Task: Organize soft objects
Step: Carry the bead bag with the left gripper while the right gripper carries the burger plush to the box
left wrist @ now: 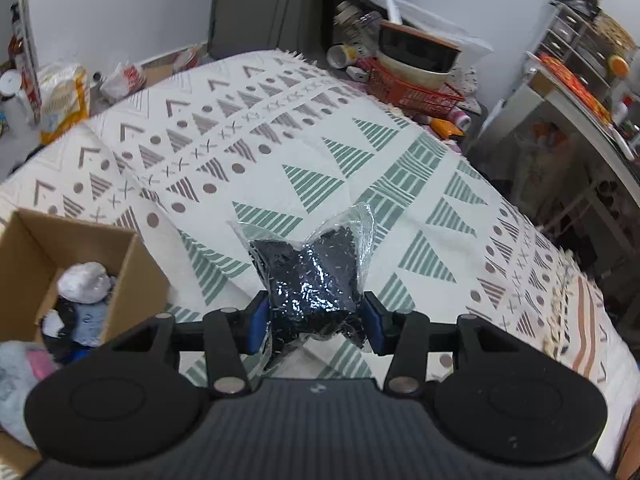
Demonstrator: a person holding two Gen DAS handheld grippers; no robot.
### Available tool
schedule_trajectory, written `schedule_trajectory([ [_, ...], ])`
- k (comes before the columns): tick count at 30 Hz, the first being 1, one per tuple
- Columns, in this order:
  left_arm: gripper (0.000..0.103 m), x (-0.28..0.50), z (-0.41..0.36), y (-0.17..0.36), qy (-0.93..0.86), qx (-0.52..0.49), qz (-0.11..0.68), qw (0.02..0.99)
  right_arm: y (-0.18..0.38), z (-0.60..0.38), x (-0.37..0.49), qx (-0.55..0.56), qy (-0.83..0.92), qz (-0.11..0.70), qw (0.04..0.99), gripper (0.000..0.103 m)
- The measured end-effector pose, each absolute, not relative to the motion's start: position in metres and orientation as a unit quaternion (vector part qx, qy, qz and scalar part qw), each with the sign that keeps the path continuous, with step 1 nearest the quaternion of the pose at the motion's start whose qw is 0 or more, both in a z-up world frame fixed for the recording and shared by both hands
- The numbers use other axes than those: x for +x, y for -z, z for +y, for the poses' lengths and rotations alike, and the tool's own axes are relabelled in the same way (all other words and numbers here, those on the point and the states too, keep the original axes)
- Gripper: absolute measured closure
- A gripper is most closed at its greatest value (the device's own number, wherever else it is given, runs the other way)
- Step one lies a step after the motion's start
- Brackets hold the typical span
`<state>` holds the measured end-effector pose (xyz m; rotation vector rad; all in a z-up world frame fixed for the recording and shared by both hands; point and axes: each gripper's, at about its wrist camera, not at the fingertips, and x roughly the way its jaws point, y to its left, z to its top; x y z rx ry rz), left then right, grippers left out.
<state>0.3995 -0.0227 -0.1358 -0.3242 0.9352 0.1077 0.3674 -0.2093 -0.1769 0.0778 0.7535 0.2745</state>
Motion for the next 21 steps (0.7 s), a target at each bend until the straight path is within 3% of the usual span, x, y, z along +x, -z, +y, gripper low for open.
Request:
schedule_trajectory([
  [21, 0.056, 0.298, 0.022, 0.057, -0.045, -0.184, 0.42, 0.888, 0.073, -0.211, 0.298, 0.063, -0.117, 0.304, 0.943, 0.055],
])
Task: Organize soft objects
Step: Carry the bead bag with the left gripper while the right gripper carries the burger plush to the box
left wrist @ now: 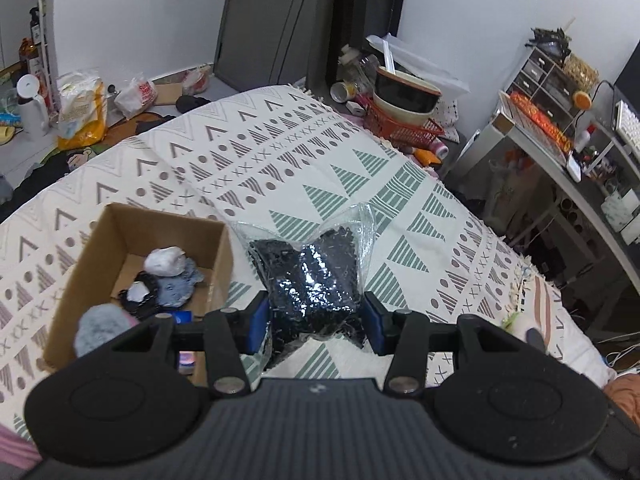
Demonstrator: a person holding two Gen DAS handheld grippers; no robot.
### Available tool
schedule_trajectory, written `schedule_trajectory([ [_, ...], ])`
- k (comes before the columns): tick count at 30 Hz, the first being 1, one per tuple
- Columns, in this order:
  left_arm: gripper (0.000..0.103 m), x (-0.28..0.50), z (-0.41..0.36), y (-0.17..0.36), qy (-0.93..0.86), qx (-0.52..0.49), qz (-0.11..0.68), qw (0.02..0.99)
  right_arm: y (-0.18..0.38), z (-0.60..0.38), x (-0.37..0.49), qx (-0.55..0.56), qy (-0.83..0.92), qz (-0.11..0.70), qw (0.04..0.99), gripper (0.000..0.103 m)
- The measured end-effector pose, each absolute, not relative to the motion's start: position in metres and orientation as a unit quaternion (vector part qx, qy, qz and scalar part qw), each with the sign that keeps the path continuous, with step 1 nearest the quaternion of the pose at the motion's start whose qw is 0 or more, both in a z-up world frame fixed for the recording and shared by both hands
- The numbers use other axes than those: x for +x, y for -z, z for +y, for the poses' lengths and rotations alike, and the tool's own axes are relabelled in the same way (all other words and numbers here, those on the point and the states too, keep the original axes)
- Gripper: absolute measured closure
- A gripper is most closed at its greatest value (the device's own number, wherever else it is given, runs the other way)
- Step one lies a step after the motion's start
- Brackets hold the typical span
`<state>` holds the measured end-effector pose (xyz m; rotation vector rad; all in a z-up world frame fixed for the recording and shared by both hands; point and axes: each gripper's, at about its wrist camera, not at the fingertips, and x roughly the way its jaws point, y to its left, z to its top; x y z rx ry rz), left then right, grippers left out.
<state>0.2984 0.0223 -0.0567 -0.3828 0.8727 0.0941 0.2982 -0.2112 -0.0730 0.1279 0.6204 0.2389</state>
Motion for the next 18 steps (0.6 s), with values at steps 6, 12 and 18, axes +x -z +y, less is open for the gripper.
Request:
schedule_trajectory([
  [6, 0.055, 0.276, 0.037, 0.04, -0.054, -0.172, 0.402, 0.898, 0.054, -0.202, 0.288, 0.071, -0.117, 0.297, 0.945, 0.055],
  [12, 0.055, 0.26, 0.062, 0.034, -0.062, -0.183, 0.402, 0.895, 0.041, -0.18, 0.281, 0.077, -0.128, 0.297, 0.943, 0.055],
  [18, 0.055, 0.25, 0.096, 0.037, -0.079, -0.197, 0.404, 0.89, 0.027, -0.147, 0.28, 0.067, -0.153, 0.292, 0.942, 0.055],
])
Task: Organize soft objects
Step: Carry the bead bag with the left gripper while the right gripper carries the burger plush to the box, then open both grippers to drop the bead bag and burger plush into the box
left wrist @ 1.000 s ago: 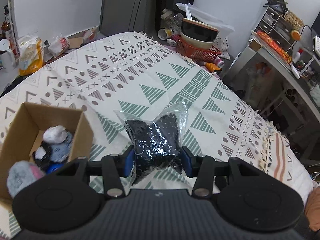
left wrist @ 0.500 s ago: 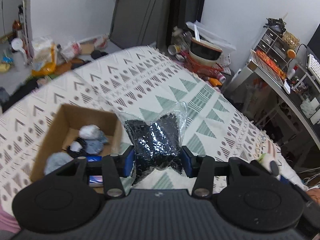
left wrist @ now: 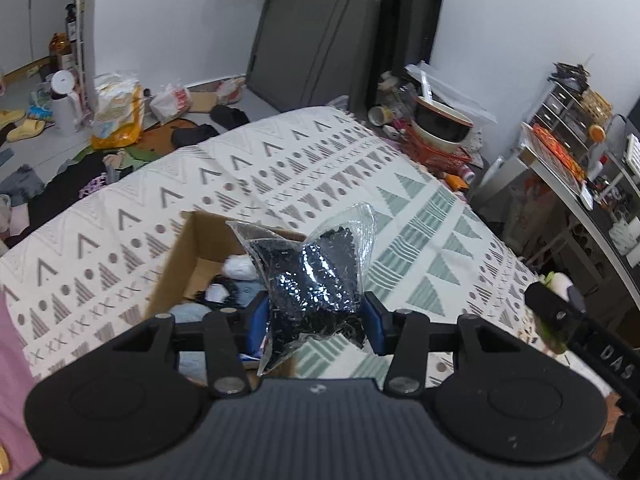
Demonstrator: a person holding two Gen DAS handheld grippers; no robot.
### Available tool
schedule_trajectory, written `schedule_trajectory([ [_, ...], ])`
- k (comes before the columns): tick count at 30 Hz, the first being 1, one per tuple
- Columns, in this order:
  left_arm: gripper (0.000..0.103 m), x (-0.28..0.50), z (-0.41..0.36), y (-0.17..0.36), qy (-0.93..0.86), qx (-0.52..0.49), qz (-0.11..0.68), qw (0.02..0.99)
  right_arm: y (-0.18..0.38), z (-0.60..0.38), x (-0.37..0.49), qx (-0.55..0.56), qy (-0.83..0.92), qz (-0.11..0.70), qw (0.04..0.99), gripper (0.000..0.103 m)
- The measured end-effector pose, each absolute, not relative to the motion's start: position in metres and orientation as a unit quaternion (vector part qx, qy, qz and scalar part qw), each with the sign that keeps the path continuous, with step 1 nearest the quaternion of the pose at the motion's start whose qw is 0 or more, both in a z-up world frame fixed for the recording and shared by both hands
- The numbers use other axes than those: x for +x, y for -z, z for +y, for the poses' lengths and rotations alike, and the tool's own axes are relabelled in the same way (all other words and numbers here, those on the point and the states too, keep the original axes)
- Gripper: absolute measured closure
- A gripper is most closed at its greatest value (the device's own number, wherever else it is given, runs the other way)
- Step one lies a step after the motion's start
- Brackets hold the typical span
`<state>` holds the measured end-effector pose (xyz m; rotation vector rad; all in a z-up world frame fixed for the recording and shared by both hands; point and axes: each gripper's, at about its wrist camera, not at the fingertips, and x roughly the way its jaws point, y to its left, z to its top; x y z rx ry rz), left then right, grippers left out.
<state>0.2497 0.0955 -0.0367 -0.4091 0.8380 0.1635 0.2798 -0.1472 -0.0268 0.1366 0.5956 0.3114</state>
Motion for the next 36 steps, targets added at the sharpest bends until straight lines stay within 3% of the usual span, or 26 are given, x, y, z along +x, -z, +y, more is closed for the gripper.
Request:
schedule_trajectory([
  [18, 0.055, 0.266, 0.193, 0.059, -0.116, -0.242, 0.427, 0.864, 0.04, -0.05, 0.299, 0.03, -0.208, 0.337, 0.918, 0.055],
  [31, 0.055, 0.304, 0.206, 0.09, -0.111, -0.253, 0.465, 0.841, 0.063, -0.017, 0.33, 0.015, -0.221, 0.391, 0.893, 0.055],
  [36, 0.043, 0.32, 0.211, 0.099, -0.125, -0.268, 0.476, 0.828, 0.073, -0.01, 0.341, 0.008, -0.226, 0.408, 0.885, 0.055],
])
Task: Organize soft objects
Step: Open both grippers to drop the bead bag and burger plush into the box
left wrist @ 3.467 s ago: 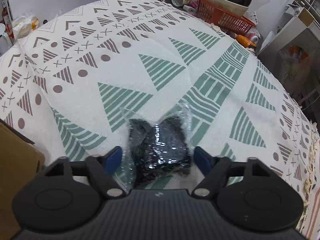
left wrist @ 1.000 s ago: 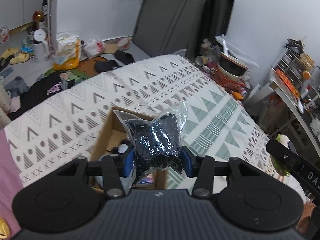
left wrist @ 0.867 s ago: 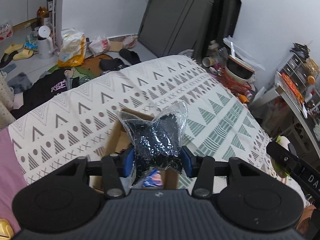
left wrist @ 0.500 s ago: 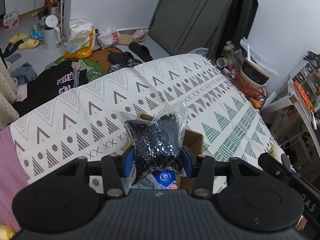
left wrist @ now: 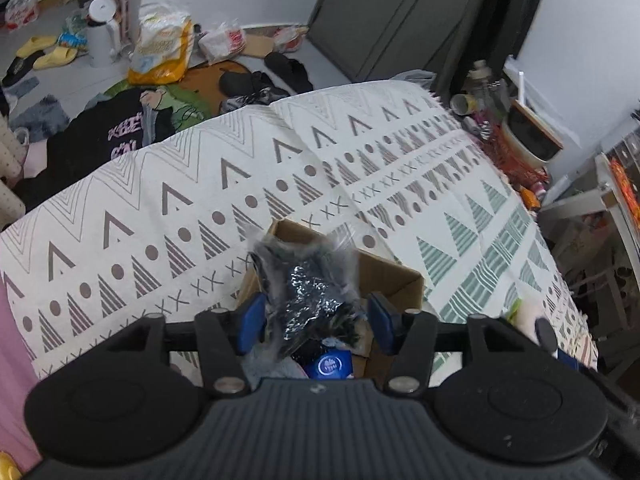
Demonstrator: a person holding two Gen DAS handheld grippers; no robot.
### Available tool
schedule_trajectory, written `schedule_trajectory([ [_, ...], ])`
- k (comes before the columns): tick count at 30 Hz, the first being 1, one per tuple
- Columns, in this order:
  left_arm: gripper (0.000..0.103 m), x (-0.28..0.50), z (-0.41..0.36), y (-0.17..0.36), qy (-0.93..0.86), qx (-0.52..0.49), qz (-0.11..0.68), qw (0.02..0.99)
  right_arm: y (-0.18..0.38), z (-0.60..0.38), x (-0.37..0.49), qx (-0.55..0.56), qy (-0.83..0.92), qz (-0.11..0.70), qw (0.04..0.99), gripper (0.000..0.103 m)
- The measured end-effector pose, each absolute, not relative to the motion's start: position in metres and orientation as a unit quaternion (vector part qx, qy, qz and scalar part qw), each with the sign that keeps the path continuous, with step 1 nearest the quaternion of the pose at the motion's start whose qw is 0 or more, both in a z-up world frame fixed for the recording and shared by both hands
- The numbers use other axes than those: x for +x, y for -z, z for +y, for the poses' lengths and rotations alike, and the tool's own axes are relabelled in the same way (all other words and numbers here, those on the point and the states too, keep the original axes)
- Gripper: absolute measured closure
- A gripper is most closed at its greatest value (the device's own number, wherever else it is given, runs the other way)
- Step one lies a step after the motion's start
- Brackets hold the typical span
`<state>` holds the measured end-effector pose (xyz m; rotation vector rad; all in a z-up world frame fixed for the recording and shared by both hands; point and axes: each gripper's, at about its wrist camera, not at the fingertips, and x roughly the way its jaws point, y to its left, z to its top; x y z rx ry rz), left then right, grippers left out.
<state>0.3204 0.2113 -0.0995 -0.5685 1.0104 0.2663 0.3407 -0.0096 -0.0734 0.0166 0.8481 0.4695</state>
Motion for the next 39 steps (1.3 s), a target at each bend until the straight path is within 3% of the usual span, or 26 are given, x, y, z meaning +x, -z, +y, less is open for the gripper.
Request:
schedule_trajectory([
  [11, 0.035, 0.324, 0.223, 0.077, -0.138, -0.268, 0.467, 0.832, 0.074, -0.005, 0.35, 0.02, -0.244, 0.43, 0.869, 0.052],
  [16, 0.03, 0.314, 0.223, 0.062, -0.147, -0.26, 0.457, 0.838, 0.062, -0.016, 0.345, 0.039, -0.238, 0.422, 0.874, 0.026],
  [39, 0.01, 0.248, 0.166, 0.013, -0.137, -0.177, 0.438, 0.871, 0.019, -0.091, 0.286, 0.056, -0.216, 0.382, 0.897, 0.004],
])
